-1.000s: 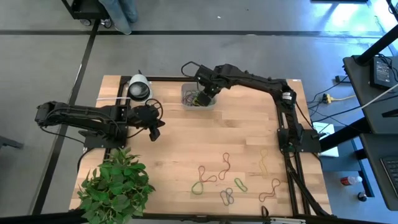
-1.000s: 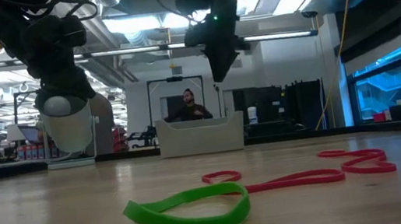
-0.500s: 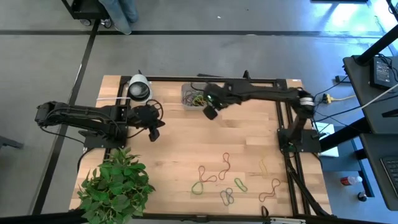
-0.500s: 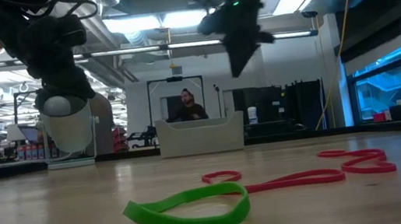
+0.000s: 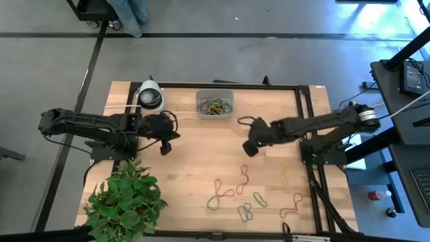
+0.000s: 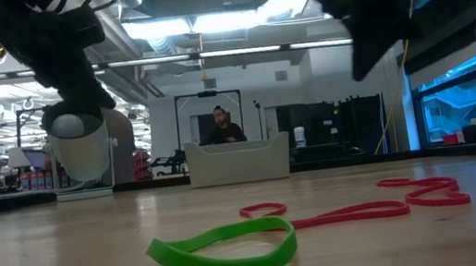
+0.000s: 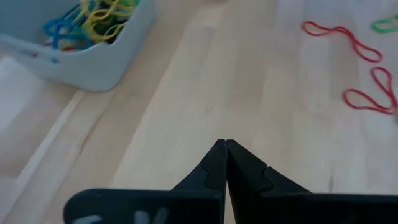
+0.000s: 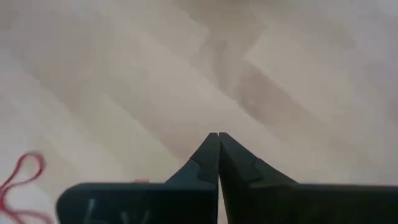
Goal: Pick and place rubber bands into bin
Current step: Put the red rubber band into the white bin
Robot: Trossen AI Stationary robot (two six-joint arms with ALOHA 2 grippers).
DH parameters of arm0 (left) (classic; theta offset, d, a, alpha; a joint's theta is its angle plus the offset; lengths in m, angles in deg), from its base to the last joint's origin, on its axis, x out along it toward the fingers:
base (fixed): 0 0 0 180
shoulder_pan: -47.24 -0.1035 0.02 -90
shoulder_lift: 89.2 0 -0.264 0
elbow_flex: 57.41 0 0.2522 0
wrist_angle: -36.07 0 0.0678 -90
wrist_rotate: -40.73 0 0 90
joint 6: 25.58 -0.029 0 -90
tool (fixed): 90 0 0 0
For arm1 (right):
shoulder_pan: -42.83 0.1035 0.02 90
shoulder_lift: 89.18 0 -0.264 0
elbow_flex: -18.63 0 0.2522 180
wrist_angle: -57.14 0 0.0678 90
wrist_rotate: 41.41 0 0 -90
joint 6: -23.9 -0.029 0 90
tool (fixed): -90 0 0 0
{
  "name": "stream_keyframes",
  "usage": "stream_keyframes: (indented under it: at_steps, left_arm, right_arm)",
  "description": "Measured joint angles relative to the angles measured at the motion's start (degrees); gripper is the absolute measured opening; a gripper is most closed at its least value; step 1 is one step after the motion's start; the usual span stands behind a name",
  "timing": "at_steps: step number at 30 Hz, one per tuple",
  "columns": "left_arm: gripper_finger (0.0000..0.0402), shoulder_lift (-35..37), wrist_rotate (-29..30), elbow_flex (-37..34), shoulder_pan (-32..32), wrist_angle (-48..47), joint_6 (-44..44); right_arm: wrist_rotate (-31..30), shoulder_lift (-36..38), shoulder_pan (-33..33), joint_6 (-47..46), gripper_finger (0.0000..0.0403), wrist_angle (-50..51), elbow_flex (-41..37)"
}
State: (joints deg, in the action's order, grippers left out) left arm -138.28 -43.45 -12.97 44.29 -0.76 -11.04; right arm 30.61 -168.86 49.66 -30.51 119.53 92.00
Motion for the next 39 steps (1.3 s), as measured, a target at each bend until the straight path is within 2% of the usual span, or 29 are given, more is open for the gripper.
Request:
stream_keyframes:
  at_steps: [7, 19, 32, 39]
  left_arm:
    - [0.0002, -9.45, 2.61, 6.15, 5.92, -0.23, -1.6]
    - [0.001, -37.62, 3.96, 25.01, 14.6, -1.63, -1.83]
    - [0.011, -60.8, 4.15, 43.73, 19.11, -1.21, -1.81]
    - [0.0129, -67.85, 0.44, 49.61, 19.8, -1.17, -1.2]
  right_arm:
    - [-0.47, 6.11, 6.84, -6.83, 0.0012, 0.18, -8.14]
    - [-0.45, 11.34, 14.62, -5.87, 0.0007, -0.62, -13.82]
    - [-0.46, 13.78, 23.65, -2.45, 0.0004, 4.8, -14.31]
    - [-0.46, 14.3, 28.81, -4.62, 0.0011, 4.85, -17.03]
